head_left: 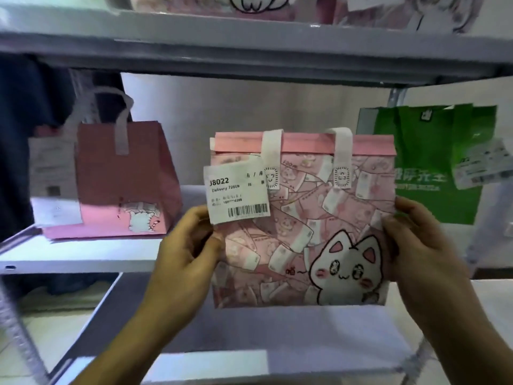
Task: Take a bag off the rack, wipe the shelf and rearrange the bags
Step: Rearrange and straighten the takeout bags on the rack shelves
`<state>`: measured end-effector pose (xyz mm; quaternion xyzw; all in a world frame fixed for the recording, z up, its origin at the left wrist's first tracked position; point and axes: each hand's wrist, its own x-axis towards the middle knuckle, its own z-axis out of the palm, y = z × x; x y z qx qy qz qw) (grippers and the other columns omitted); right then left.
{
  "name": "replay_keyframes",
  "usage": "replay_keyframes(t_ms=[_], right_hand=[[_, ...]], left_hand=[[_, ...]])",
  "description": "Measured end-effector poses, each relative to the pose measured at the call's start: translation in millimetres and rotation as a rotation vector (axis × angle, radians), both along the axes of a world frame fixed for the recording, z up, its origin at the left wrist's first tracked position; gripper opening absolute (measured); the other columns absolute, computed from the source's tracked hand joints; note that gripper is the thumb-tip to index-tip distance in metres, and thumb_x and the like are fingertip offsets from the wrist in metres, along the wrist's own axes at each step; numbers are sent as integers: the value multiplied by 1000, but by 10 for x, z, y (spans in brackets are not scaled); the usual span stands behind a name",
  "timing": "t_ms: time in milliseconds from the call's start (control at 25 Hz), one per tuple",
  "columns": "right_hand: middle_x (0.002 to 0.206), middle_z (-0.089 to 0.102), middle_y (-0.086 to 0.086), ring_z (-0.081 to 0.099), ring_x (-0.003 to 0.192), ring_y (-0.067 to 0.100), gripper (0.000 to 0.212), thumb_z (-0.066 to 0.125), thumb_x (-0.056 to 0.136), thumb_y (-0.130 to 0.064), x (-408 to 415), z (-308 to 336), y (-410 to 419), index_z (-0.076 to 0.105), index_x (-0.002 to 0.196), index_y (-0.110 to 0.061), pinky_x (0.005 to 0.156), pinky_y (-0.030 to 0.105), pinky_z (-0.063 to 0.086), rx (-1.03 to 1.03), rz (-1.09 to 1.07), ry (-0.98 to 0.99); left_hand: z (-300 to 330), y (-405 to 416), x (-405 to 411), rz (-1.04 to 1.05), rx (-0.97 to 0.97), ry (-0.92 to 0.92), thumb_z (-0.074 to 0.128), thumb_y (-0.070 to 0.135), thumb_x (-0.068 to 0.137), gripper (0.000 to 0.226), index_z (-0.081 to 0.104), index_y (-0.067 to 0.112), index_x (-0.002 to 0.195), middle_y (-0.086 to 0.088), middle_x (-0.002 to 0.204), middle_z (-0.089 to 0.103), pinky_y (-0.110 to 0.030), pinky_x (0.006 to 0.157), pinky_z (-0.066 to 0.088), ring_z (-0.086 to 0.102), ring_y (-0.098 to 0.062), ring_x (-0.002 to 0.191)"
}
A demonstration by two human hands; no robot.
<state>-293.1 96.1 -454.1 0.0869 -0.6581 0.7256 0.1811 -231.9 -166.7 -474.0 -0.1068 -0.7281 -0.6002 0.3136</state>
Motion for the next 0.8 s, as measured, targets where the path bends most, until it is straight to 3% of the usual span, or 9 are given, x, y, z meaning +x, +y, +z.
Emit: replay_keyframes(t_ms=[160, 320, 440, 560, 640, 720, 800], right_hand=[[83, 78, -11, 74, 73, 8, 24, 48, 104, -8, -353, 136, -257, 65, 111, -23, 58, 23, 59, -5, -33, 66], [95, 77, -5, 74, 90, 20, 29, 47, 106, -15, -631, 71, -567, 63, 106, -39, 75, 43, 63, 54, -59, 93], [92, 74, -2, 72, 85, 27, 26, 46, 106, -22, -774, -59, -711, 58, 107, -44, 74, 51, 62, 116, -119, 127], [95, 70, -6, 70, 84, 16, 22, 50, 104, -23, -848, -284, -725, 54, 117, -41, 63, 34, 60, 164, -134, 89], [105, 67, -14, 66, 94, 6, 27, 55, 101, -17, -868, -466, -702, 54, 118, -37, 69, 25, 54, 219, -122, 63], [102, 63, -21, 62, 95, 3, 20, 56, 101, -16, -937, -550, -687, 56, 113, -32, 71, 22, 51, 264, -114, 31], [99, 62, -19, 61, 96, 9, 14, 56, 101, -16, -1056, -538, -716, 58, 112, -25, 68, 19, 46, 321, -96, -11]], left_hand=[[172, -165, -197, 70, -20, 46, 46, -11, 96, 40, 60, 23, 112, 16, 108, 74, -18, 81, 55, 68, -4, 104], [87, -321, -519, 157, -34, -16, 47, -8, 96, 40, 61, 27, 111, 15, 108, 73, -27, 84, 55, 68, -7, 104], [-31, -418, -708, 234, -46, -77, 53, 3, 97, 35, 61, 34, 113, 19, 105, 72, -30, 81, 57, 67, -4, 95], [-205, -450, -736, 289, -53, -103, 63, 12, 94, 33, 58, 34, 118, 14, 105, 71, -30, 79, 59, 68, -4, 88], [-344, -422, -688, 332, -60, -132, 68, 15, 91, 31, 58, 31, 116, 15, 104, 70, -22, 68, 58, 68, -2, 84], [-435, -415, -707, 376, -66, -178, 70, 17, 90, 26, 62, 28, 112, 15, 100, 71, -16, 64, 54, 68, 0, 83], [-464, -475, -809, 386, -45, -227, 70, 18, 90, 22, 65, 26, 110, 15, 100, 72, -20, 72, 57, 69, -2, 89]])
